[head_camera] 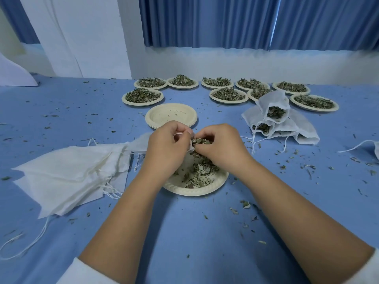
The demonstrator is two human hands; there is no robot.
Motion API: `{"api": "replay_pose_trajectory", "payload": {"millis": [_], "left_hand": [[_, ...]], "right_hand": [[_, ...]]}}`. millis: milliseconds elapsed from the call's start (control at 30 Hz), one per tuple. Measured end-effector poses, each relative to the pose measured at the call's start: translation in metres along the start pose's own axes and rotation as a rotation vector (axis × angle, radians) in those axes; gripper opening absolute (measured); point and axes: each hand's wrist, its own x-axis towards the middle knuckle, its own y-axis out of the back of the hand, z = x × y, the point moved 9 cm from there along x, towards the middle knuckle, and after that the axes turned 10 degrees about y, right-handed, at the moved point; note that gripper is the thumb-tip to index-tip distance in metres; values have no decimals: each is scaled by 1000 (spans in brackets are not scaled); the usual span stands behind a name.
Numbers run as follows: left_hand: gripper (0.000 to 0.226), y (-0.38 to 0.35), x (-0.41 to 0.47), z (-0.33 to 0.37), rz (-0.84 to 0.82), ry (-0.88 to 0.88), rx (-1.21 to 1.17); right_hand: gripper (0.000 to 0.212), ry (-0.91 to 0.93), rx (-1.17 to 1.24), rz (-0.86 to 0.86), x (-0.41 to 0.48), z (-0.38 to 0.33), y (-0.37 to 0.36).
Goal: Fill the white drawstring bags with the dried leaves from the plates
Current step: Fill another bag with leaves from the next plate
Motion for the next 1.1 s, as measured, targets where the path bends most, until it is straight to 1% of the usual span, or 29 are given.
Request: {"api": "replay_pose_trajectory", "payload": {"millis": [67, 167, 233, 300, 367, 467, 567, 767, 833, 867, 933, 967, 1033, 1100], "left_hand": [[14, -2, 0, 0, -5, -10, 45], [14, 3, 2, -1, 21, -14, 58], [13, 5, 4, -2, 32, -3, 55], [12, 5, 4, -3, 33, -5, 67], [13, 5, 3, -3, 36, -5, 60], [16, 7, 4, -3, 40, 1, 32], [17, 3, 3, -2, -3, -1, 31], [18, 2, 6, -6, -43, 50, -81], [17, 3, 7, -8, -63, 81, -152], [17, 3, 7, -9, -82, 97, -189], [17, 2, 6, -8, -107, 117, -225], [18, 3, 5, -8, -106, 122, -222], [17, 5, 5, -6, -83, 118, -196], [18, 8, 3, -3, -49, 83, -150]], "right_hand": [[15, 13, 5, -18, 0, -2, -3], [18, 2, 138, -77, 1, -5, -4], [17, -64, 279, -140, 1, -3, -9], [16, -162, 383, -153, 0, 5, -13], [17, -194, 411, -117, 0, 10, -13], [19, -143, 416, -20, 1, 12, -7], [24, -142, 477, 73, 0, 17, -6], [24, -221, 615, 124, -1, 28, -16], [24, -273, 648, 71, -1, 31, -23], [25, -312, 709, 9, -2, 31, -29], [15, -390, 918, -133, -7, 24, -44], [10, -407, 1006, -173, -8, 19, -49], [12, -406, 1025, -157, -7, 16, -49], [13, -405, 944, -76, -6, 19, -44]]}}
